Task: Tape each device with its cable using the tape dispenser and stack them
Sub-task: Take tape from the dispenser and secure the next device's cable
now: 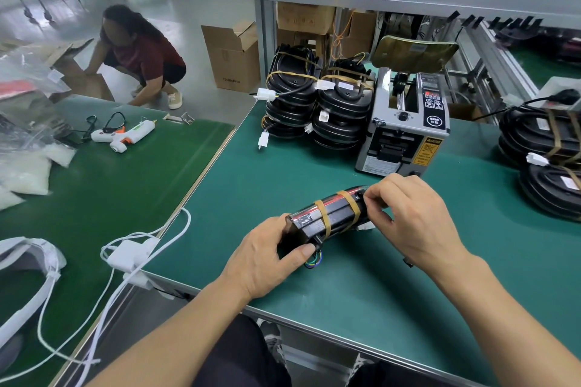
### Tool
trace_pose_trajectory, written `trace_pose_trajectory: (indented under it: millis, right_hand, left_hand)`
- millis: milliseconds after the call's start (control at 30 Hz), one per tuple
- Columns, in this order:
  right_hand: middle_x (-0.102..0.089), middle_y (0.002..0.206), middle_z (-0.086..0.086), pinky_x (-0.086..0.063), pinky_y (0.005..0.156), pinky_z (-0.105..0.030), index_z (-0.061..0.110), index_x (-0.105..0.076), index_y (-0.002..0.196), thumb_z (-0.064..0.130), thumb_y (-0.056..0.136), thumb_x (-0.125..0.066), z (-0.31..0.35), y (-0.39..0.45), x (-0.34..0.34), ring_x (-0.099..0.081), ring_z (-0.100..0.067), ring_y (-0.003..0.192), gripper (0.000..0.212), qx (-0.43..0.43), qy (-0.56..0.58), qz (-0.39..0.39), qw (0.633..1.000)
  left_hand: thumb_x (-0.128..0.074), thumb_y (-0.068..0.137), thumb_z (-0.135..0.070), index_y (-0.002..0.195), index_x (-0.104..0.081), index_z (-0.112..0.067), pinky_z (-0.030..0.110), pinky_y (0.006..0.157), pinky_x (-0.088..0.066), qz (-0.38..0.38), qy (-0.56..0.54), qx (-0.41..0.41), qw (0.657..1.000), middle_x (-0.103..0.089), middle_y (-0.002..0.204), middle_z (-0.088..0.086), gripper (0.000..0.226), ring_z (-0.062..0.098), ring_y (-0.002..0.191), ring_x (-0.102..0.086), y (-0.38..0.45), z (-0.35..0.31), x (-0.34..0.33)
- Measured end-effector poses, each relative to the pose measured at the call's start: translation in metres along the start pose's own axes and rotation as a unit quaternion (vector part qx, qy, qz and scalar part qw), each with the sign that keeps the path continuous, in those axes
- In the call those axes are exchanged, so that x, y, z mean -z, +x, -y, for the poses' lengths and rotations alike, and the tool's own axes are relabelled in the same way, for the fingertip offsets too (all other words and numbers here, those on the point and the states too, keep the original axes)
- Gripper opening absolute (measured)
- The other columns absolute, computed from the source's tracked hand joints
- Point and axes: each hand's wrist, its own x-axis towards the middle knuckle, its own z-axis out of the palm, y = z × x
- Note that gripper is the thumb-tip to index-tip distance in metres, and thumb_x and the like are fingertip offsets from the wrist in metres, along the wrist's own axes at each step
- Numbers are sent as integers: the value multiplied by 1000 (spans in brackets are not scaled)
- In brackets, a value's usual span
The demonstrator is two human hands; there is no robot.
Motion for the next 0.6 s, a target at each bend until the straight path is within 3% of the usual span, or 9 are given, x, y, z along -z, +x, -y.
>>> trace_pose_trajectory:
  millis: [233, 467, 600]
  right_hand:
    - [-63, 83, -4, -46, 67, -38, 8, -69, 92, 23, 98, -55, -2, -5, 2, -54, -28, 69, 21, -25, 38, 9, 999]
    - [-64, 86, -2, -44, 69, -36, 9, -72, 99, 23, 99, -60, -3, -4, 1, -49, -20, 76, 19, -10, 33, 5, 999]
    - [-65, 85, -4, -46, 68, -39, 7, -73, 99, 19, 99, -62, -3, -1, -1, -55, -25, 75, 16, 11, 25, -1, 1000]
  left_hand:
    - [-59, 90, -68, 136, -65, -28, 45, 101, -54, -2, -3, -2, 1000, -72, 123, -9, 61, 16, 117, -67, 0, -1, 0]
    - [-59, 91, -67, 135, -65, -30, 46, 101, -54, -2, -1, -1, 1000, -73, 122, -9, 58, 15, 116, -67, 0, 0, 0]
    - [-59, 91, -67, 137, -64, -29, 47, 102, -54, -1, -3, -2, 1000, -72, 125, -8, 60, 16, 119, -67, 0, -1, 0]
